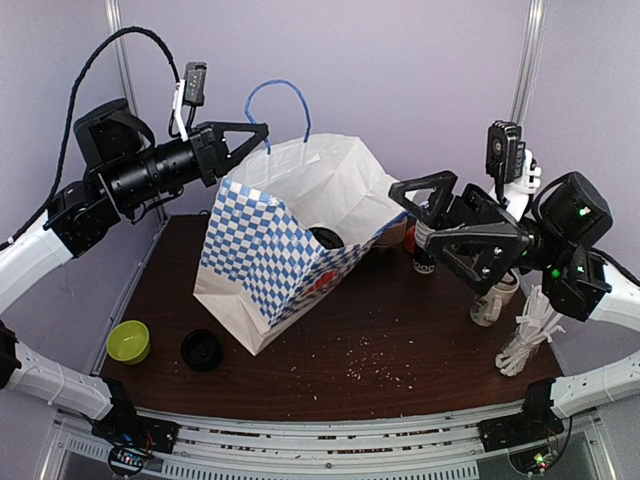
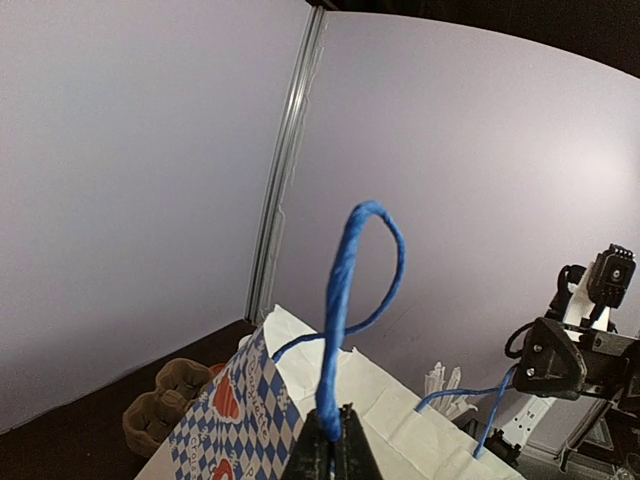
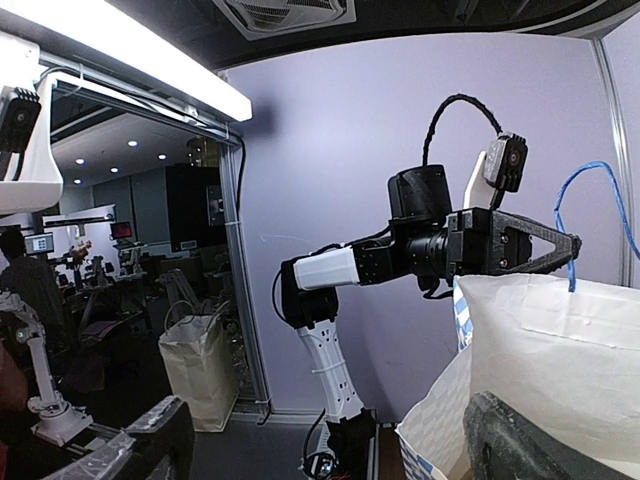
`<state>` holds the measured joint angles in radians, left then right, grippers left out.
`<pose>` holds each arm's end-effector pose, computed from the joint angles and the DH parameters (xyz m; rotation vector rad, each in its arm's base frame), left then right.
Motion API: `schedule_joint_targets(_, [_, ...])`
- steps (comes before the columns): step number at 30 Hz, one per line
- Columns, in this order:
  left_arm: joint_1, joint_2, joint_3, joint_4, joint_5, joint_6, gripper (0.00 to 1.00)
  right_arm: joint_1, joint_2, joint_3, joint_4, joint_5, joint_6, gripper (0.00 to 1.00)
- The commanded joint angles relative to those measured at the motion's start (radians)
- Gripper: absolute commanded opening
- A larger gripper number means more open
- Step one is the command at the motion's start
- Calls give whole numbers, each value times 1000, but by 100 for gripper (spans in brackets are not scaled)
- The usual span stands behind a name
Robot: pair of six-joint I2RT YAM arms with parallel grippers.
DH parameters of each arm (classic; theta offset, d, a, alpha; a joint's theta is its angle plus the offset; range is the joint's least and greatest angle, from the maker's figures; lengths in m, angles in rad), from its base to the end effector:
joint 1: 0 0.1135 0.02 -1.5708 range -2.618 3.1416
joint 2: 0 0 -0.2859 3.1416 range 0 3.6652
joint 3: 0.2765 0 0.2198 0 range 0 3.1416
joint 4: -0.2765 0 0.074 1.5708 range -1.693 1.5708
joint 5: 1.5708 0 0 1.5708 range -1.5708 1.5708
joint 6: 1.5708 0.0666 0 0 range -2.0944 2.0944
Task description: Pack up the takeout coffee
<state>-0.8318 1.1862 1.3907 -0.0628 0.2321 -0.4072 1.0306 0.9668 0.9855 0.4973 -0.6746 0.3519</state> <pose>0.1537 -0.1914 0.4998 0.5233 1.4521 -1.1691 0.0556 0.1736 0.4749 -1.0246 0.8447 1.5526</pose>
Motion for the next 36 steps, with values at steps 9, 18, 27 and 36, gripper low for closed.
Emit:
schedule_joint_targets(9, [10,53,49,60,11,0,0,-4,-5,40,-68,-51,-15,99])
schedule_joint_targets(18, [46,141,-118,212,99,18,0,-4,-25,-58,-366,-18,-344,98])
schedule_joint_targets(27, [59,280,-152,213,150,70,0,-3,-5,-156,-559,9,-578,97])
schedule_joint_targets(36, [60,297,-113,122,215,99,0,-2,-28,-201,-606,10,-632,97])
